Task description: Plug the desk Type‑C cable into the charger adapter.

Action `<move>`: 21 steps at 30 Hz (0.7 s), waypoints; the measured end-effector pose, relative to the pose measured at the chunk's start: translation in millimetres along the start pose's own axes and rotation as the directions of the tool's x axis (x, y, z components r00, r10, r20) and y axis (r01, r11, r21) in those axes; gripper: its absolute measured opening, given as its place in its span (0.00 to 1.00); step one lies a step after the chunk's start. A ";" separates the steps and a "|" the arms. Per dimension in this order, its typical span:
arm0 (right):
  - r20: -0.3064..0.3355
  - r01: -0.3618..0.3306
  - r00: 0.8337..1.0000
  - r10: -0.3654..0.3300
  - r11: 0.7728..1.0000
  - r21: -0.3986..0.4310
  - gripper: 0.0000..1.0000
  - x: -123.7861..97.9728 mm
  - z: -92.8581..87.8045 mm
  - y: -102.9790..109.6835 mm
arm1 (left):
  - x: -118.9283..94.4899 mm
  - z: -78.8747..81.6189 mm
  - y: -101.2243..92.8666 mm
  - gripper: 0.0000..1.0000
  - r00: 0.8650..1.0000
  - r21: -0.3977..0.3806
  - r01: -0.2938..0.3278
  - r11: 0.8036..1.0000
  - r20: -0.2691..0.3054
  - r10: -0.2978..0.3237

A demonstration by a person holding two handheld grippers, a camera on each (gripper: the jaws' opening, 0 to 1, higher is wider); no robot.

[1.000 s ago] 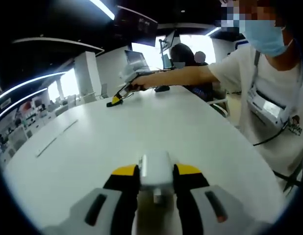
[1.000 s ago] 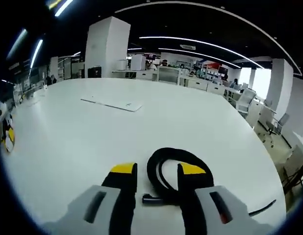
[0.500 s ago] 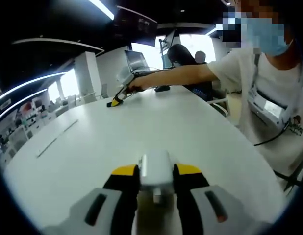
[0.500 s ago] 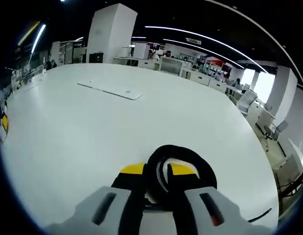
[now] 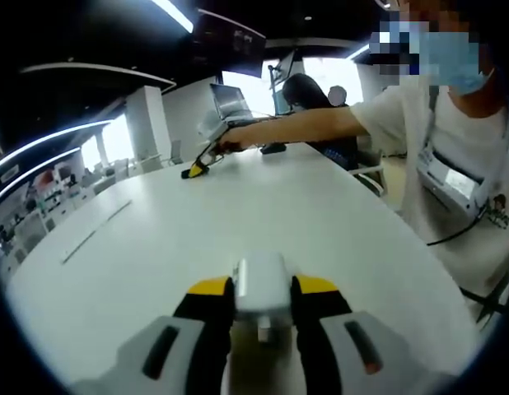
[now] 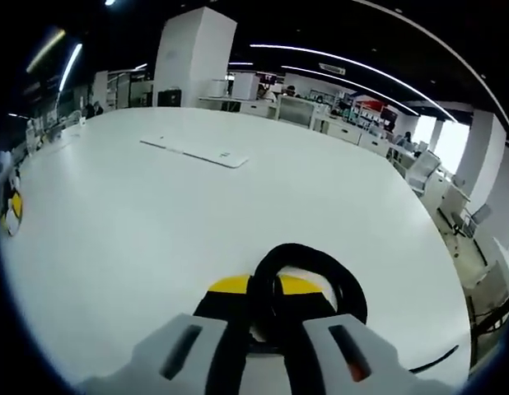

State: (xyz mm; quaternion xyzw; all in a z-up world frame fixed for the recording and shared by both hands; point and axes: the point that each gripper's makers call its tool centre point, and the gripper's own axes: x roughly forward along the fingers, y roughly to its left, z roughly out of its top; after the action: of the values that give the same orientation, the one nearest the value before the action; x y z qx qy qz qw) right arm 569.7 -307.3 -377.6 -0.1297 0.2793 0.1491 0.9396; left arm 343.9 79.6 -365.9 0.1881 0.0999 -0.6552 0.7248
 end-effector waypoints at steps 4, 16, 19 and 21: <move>-0.009 -0.010 1.000 0.010 1.000 -0.018 0.09 -4.1 -2.8 4.4 | -0.3 -0.1 0.0 0.28 1.000 -0.002 0.001 1.000 0.001 -0.001; -0.024 -0.032 0.999 0.031 0.998 -0.051 0.08 -14.8 -8.6 10.3 | -1.4 -0.2 0.3 0.28 1.000 0.004 -0.001 1.000 0.000 0.001; -0.030 -0.037 0.999 0.035 0.997 -0.068 0.08 -18.7 -11.5 14.3 | -1.6 -0.2 0.4 0.28 1.000 0.006 -0.001 1.000 -0.002 0.001; -0.037 -0.039 0.999 0.036 0.996 -0.078 0.08 -21.6 -13.0 16.8 | -1.4 -0.3 0.2 0.28 1.000 0.005 -0.001 1.000 -0.001 0.001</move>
State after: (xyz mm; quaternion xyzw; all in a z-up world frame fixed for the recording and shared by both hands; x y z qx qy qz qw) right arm 540.2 -300.5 -378.7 -0.1638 0.2921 0.1753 0.9258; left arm 343.9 81.0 -365.5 0.1904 0.0986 -0.6549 0.7246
